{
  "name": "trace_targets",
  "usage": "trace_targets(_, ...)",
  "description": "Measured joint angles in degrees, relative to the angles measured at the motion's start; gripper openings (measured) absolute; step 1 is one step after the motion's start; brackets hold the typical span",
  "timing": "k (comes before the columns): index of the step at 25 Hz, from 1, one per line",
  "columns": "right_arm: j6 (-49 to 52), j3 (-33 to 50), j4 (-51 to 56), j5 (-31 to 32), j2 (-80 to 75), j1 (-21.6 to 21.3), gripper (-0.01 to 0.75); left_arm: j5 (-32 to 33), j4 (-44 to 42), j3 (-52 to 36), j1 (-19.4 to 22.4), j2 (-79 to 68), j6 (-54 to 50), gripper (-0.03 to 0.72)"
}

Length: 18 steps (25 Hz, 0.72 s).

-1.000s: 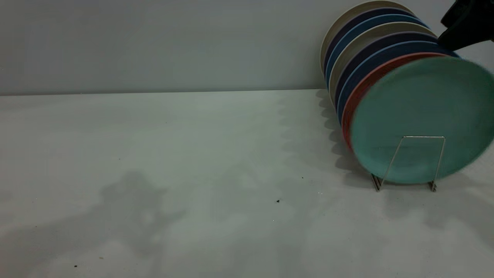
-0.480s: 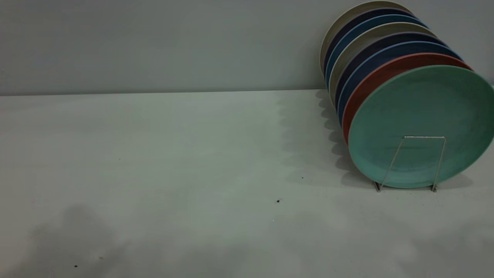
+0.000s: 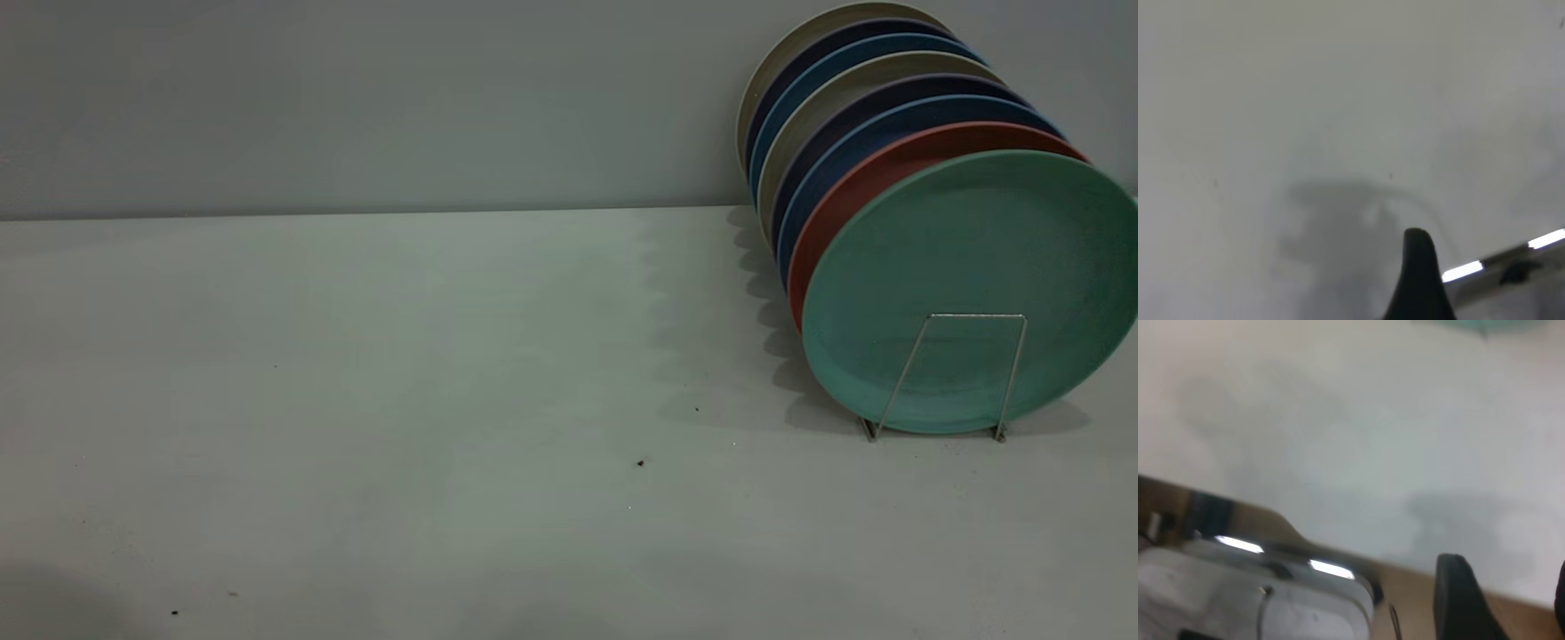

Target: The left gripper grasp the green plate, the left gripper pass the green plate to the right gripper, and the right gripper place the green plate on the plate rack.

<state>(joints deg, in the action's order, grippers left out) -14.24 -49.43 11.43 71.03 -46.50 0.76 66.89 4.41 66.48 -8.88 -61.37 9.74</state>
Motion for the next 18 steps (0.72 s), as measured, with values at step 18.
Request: trace_targets(18,7.9,21.9,-7.8,-7.4,18.1,0.0,0.440,-5.6,-0.6,-36.9,0.0,11.3,-2.1,0.583)
